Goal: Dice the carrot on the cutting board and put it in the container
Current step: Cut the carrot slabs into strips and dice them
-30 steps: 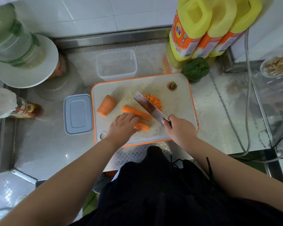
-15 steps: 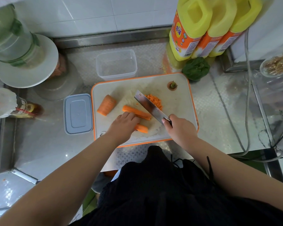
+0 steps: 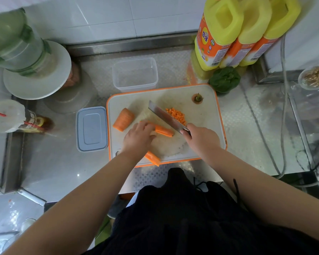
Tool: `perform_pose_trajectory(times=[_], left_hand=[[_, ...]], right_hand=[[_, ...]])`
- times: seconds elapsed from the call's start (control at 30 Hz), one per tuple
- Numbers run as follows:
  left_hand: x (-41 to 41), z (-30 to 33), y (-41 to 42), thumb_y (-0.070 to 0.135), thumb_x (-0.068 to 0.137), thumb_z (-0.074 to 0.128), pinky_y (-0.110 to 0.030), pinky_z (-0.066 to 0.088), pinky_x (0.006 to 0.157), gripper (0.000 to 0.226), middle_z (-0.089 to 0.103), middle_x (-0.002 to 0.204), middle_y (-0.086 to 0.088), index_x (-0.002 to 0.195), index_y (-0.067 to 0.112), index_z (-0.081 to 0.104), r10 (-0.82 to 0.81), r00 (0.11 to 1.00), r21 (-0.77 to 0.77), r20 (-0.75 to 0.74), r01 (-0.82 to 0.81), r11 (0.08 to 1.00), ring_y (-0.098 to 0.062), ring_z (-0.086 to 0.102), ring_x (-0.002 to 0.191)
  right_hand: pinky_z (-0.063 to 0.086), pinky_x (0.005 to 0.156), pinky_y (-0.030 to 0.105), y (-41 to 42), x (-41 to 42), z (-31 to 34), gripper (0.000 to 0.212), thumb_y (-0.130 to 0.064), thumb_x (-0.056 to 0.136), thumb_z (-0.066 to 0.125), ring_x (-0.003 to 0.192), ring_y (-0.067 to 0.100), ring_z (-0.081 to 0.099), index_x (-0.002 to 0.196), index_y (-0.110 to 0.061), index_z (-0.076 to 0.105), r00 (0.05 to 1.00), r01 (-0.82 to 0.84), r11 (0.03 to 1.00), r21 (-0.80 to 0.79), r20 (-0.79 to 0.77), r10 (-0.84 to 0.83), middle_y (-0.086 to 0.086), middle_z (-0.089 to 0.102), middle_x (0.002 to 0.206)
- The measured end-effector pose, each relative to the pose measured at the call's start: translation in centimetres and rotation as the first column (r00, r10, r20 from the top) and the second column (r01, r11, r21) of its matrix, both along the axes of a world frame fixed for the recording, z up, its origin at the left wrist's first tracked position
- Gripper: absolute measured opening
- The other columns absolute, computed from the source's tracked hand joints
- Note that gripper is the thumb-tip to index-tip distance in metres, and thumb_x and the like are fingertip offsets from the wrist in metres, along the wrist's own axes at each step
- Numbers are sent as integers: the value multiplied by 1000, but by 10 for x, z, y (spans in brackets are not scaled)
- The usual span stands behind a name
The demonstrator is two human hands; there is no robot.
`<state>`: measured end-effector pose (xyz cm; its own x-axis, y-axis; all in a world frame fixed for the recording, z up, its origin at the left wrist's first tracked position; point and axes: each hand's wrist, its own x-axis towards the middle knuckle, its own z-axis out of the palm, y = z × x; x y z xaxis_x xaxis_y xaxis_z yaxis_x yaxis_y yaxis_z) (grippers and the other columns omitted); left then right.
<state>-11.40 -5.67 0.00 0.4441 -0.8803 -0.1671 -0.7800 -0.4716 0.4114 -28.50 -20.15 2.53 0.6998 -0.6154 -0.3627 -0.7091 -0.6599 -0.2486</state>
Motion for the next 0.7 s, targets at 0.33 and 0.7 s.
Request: perform_pose_trajectory(times=[0.33, 0.7], left_hand=[[0, -7, -16, 26, 90, 67, -46, 44, 93, 45, 37, 136, -10, 130, 13, 52, 183, 982, 118, -37, -178, 977, -30, 37, 127], [-3, -18, -2, 17, 88, 66, -46, 47, 82, 23, 47, 124, -8, 111, 13, 62, 63, 997, 36, -46, -61, 997, -31, 46, 117]], right_hand=[[27, 45, 28, -3, 14, 1, 29, -42, 101, 33, 53, 18, 42, 83, -20, 38, 995, -76, 997, 17, -63, 77, -4, 42, 59], [26, 44, 28, 21, -10, -6, 32, -43, 101, 33, 52, 19, 45, 84, -18, 41, 992, -35, 997, 65, -116, 42, -3, 44, 58]])
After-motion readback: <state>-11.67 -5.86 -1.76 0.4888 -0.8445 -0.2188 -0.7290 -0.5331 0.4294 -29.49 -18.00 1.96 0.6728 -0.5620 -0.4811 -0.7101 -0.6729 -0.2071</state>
